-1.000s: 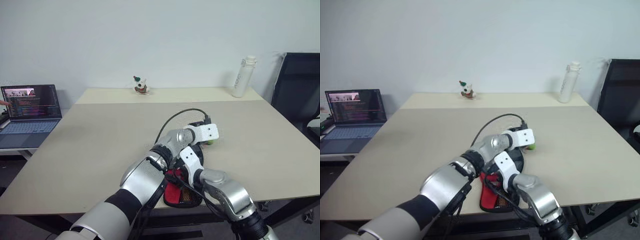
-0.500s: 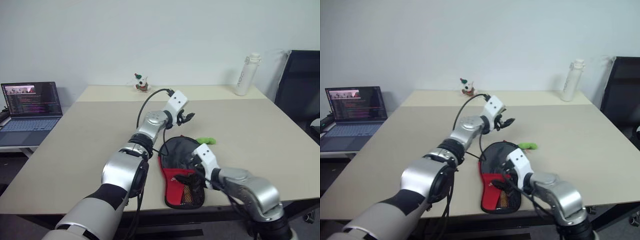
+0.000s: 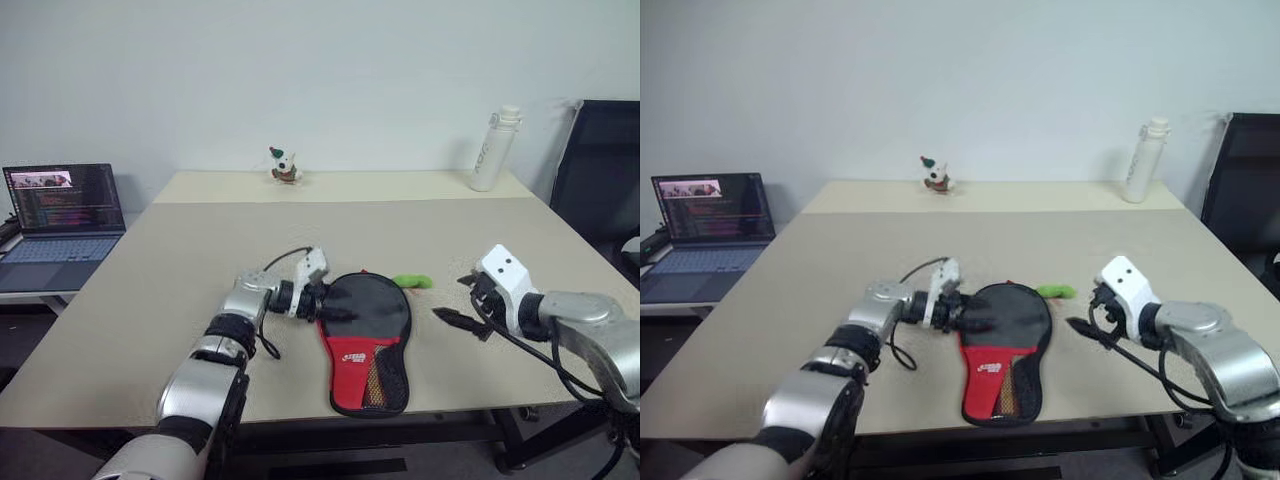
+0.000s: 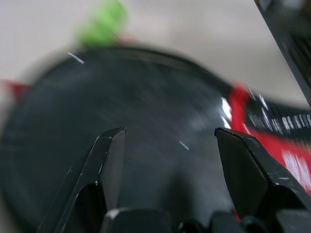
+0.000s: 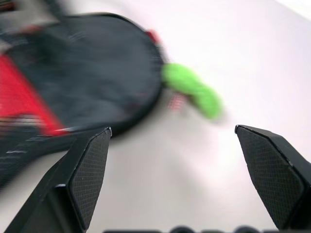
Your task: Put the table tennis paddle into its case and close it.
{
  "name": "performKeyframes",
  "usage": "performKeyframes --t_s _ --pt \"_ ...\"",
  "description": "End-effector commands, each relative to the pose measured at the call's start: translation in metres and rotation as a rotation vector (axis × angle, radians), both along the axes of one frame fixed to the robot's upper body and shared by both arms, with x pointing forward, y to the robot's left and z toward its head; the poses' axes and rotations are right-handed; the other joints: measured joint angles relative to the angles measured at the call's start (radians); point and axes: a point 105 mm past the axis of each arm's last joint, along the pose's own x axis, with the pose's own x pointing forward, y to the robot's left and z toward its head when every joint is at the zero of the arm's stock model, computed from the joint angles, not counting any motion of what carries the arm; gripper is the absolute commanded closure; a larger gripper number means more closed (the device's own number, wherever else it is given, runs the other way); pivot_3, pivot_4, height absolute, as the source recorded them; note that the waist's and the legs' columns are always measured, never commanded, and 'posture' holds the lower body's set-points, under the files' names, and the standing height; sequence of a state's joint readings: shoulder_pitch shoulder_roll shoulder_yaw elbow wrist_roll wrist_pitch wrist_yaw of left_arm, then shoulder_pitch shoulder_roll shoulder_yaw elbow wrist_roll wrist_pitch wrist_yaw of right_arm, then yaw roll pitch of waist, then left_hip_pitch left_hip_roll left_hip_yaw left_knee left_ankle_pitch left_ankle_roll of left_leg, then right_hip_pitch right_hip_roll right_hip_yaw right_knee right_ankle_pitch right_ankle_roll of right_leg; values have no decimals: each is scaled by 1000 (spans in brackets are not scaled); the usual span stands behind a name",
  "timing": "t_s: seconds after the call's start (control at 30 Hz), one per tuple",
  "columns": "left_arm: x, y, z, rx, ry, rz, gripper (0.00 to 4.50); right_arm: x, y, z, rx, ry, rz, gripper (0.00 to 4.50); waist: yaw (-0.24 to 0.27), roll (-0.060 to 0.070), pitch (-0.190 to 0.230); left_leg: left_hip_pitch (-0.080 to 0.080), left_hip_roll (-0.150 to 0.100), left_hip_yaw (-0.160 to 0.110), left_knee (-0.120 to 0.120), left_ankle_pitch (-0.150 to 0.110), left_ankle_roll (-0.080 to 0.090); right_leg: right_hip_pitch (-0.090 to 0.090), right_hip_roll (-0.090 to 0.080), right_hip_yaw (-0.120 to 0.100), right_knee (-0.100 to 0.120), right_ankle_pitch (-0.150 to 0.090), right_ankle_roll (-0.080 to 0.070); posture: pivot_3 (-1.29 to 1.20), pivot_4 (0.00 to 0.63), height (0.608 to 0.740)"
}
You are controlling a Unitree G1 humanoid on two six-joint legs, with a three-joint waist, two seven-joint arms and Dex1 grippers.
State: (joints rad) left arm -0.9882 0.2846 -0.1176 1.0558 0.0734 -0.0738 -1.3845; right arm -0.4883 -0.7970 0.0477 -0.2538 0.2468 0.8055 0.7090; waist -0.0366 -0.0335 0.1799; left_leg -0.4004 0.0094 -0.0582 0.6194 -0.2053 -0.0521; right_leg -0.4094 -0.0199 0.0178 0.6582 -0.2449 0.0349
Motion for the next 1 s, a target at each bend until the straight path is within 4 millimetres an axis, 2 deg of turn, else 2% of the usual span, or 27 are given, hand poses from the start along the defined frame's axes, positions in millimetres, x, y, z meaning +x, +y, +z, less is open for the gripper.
performKeyframes --t_s 0.03,0.33,0.57,0.73,0.83,1.0 --pt "2 -9 3 64 -125 -49 1334 25 0 8 -82 -97 47 0 1 0 0 0 0 0 0 0 0 0 0 0 0 0 0 0 150 740" --pt "9 -26 1 13 -128 15 1334 65 16 -28 -208 -43 171 0 4 0 0 -1 -1 0 3 -1 1 1 0 0 1 0 0 0 150 740" --pt "7 -33 3 -13 -124 3 1334 95 26 -33 -262 -82 154 0 2 1 1 0 0 0 4 -1 1 1 0 1 3 0 0 0 150 740" --pt "5 -33 -1 -5 -122 -5 1334 103 29 -36 -243 -79 135 0 3 2 1 0 0 0 4 -1 1 0 0 1 3 0 0 0 150 740" --pt "4 -33 -4 3 -117 -7 1273 105 30 -35 -215 -78 127 628 2 2 1 0 0 0 4 -1 1 0 0 1 4 0 0 0 150 740" --pt "3 -39 -6 10 -109 -9 1273 103 26 -33 -181 -76 125 2388 2 2 2 0 -1 0 4 -1 1 1 0 1 4 0 0 0 150 740"
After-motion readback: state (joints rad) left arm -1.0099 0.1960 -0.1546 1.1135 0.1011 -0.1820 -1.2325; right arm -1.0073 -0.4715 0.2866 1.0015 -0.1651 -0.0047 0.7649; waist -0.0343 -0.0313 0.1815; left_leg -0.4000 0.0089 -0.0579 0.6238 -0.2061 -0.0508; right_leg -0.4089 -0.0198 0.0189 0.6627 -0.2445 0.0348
